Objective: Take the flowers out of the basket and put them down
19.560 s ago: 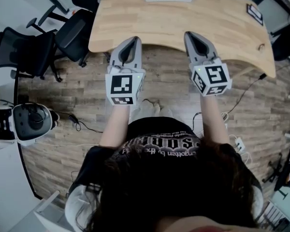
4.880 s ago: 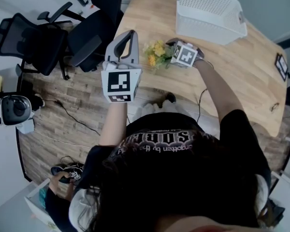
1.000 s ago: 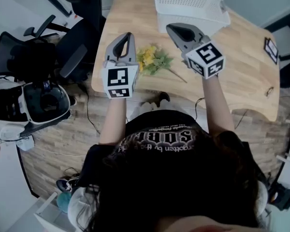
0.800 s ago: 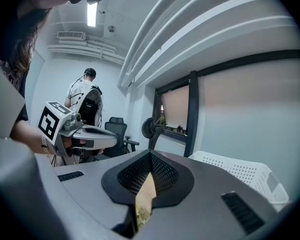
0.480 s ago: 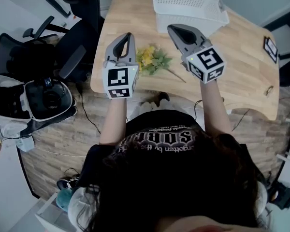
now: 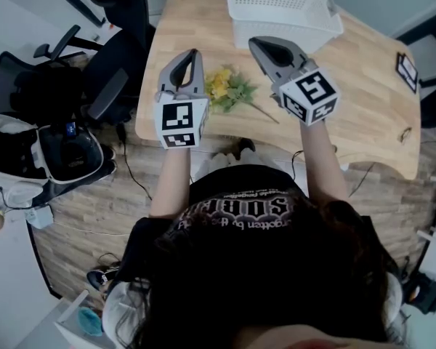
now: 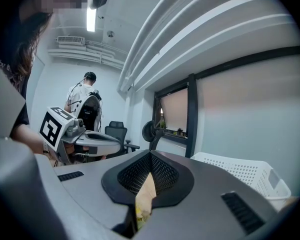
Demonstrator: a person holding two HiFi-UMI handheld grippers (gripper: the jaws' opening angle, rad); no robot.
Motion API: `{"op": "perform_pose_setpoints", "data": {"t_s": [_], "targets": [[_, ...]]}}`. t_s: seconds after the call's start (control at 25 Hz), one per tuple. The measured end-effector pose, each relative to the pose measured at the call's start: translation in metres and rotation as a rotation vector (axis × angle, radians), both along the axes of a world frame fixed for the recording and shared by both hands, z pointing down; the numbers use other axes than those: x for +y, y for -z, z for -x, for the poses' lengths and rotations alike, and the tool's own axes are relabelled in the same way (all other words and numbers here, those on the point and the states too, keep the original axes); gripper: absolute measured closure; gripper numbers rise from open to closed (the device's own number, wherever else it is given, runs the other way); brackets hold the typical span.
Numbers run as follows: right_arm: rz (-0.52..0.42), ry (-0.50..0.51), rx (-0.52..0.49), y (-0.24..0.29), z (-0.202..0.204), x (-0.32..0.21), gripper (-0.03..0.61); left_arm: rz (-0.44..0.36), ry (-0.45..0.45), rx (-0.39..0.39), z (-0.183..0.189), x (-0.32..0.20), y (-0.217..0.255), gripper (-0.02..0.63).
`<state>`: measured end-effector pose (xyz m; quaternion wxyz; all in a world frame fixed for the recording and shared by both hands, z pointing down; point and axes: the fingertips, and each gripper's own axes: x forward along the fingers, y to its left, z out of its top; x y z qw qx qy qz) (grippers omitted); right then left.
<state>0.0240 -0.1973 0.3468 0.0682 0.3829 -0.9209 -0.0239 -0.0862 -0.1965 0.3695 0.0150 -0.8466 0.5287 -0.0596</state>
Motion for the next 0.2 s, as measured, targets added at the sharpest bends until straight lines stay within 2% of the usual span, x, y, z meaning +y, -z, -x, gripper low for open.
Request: {"op": "perform_pose_setpoints", "data": {"t_s": [0.2], "targets": [[0.000,0.002,0.006,-0.0014,0.0010,-0.0023,0.554,0.001,-0.003,0.000,-0.0014,-0.0016,-0.0003,0.614]]}}
